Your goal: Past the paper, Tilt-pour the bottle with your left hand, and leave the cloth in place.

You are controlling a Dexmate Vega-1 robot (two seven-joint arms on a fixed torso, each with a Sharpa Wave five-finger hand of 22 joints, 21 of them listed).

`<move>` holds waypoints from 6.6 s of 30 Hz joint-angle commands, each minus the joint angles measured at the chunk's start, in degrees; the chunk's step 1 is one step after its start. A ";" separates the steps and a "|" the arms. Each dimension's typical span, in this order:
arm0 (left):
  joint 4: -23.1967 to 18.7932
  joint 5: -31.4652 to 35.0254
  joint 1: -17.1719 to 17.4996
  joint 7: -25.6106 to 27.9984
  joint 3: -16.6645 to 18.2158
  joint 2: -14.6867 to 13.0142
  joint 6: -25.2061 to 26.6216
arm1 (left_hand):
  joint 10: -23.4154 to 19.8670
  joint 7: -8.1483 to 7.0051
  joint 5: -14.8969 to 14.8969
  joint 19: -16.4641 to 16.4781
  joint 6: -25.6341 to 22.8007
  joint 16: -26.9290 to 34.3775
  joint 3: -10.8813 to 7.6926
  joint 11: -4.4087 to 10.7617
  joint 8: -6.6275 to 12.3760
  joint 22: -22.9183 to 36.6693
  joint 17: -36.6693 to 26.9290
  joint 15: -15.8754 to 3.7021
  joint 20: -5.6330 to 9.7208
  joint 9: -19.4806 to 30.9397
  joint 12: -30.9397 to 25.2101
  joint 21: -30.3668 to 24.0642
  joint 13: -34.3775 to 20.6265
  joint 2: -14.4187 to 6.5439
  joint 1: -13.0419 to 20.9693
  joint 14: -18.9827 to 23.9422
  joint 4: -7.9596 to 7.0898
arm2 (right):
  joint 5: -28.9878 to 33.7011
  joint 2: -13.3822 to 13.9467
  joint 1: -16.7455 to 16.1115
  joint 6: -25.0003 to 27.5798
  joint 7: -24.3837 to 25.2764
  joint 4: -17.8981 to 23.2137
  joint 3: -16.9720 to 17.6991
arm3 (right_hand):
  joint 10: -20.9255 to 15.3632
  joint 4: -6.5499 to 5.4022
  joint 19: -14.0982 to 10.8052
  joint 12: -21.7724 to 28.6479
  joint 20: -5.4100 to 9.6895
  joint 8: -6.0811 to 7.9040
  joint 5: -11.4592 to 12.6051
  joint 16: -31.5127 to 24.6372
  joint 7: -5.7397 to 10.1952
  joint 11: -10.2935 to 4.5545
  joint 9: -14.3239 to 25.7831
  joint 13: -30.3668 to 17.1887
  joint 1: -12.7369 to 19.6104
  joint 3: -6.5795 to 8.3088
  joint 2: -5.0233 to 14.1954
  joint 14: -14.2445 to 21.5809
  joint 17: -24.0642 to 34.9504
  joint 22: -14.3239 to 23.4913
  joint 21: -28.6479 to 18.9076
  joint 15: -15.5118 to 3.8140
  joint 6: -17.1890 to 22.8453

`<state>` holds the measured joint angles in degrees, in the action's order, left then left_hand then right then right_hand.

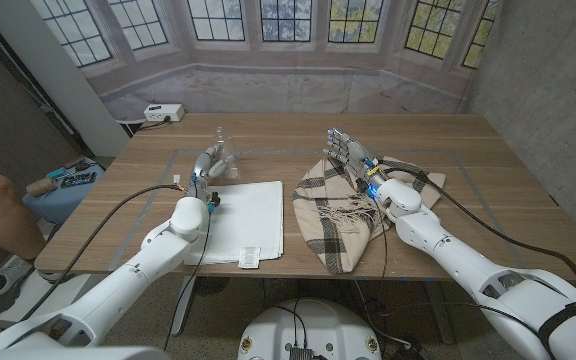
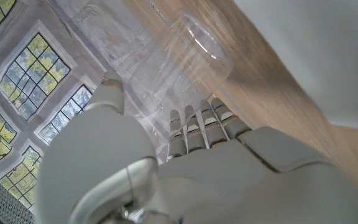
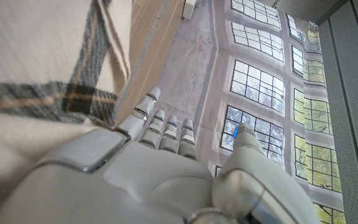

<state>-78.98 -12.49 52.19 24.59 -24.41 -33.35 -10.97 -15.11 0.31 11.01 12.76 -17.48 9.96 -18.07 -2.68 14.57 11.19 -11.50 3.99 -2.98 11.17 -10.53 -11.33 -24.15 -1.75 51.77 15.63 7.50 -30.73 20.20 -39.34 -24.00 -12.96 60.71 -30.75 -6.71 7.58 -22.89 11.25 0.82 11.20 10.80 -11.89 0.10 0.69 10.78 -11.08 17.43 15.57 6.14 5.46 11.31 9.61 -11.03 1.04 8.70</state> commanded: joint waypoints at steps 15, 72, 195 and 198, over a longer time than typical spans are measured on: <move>-3.39 3.02 2.75 2.97 1.15 -1.70 0.26 | -12.80 0.43 0.30 7.22 -14.18 5.98 -0.83 5.55 1.95 0.00 -1.02 -7.28 2.13 0.19 -5.68 -3.43 1.34 -2.77 1.05 12.64 1.05 | 0.19 -0.33 -0.38 0.18 -0.21 0.36 -0.64 | -0.13 0.00 -0.38 0.11 -0.16 0.23 0.00 0.06 0.12 0.16 0.34 -0.30 0.04 0.50 0.39 0.11 0.26 0.17 -0.11 0.39 0.54; 13.10 7.05 -8.71 -0.59 -3.94 1.39 -4.87 | -11.50 -0.66 0.68 7.72 -19.51 5.33 -1.32 6.84 2.90 -0.10 -1.47 -8.82 4.29 1.00 -3.72 -3.37 1.88 -2.81 3.47 12.16 1.51 | 0.19 1.89 -2.46 1.29 2.11 5.10 0.43 | -0.21 0.06 -0.56 0.13 -0.11 0.23 0.00 0.11 0.05 0.07 0.34 -0.31 0.06 0.60 0.32 0.16 0.26 0.17 -0.07 0.21 0.65; 8.65 2.05 -2.39 -6.77 -1.30 -2.48 -10.41 | 11.58 -12.40 -0.76 -3.29 7.44 -0.26 2.83 -0.34 -4.48 -0.70 1.70 3.38 -0.16 -0.51 -0.01 0.14 8.56 -1.43 2.79 -10.56 0.65 | 1.97 3.66 -5.22 1.35 3.81 11.65 -0.47 | -0.18 0.15 -0.58 0.12 -0.66 0.23 -0.03 0.05 0.22 0.15 0.34 -0.31 0.22 0.55 0.32 0.19 0.27 0.17 0.01 0.30 0.89; 8.55 2.08 -2.29 -6.89 -1.20 -2.56 -10.65 | 12.20 -12.71 -0.73 -3.93 8.05 -0.44 2.85 -0.30 -4.49 -0.75 1.71 3.81 -0.23 -0.56 -0.08 0.28 8.98 -1.59 2.70 -11.90 0.61 | 2.04 3.87 -5.46 1.62 4.08 12.22 -0.46 | -0.18 0.17 -0.60 0.12 -0.67 0.22 -0.03 0.05 0.29 0.12 0.34 -0.31 0.24 0.55 0.30 0.20 0.26 0.18 0.00 0.30 0.88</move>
<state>-70.21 -10.28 49.36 18.19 -26.06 -35.51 -20.30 -3.61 -11.79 10.37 9.29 -9.72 9.75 -15.47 -2.84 10.19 10.37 -9.59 7.38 -3.17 10.64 -10.53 -11.33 -15.34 -3.02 54.56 4.68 8.05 -29.09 23.63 -43.99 -22.92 -9.59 71.20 -31.04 -6.71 7.66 -23.29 11.25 0.42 11.20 10.80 -11.88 0.41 0.69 10.78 -11.08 17.43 15.65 6.14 5.46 11.31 9.61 -11.03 1.03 9.00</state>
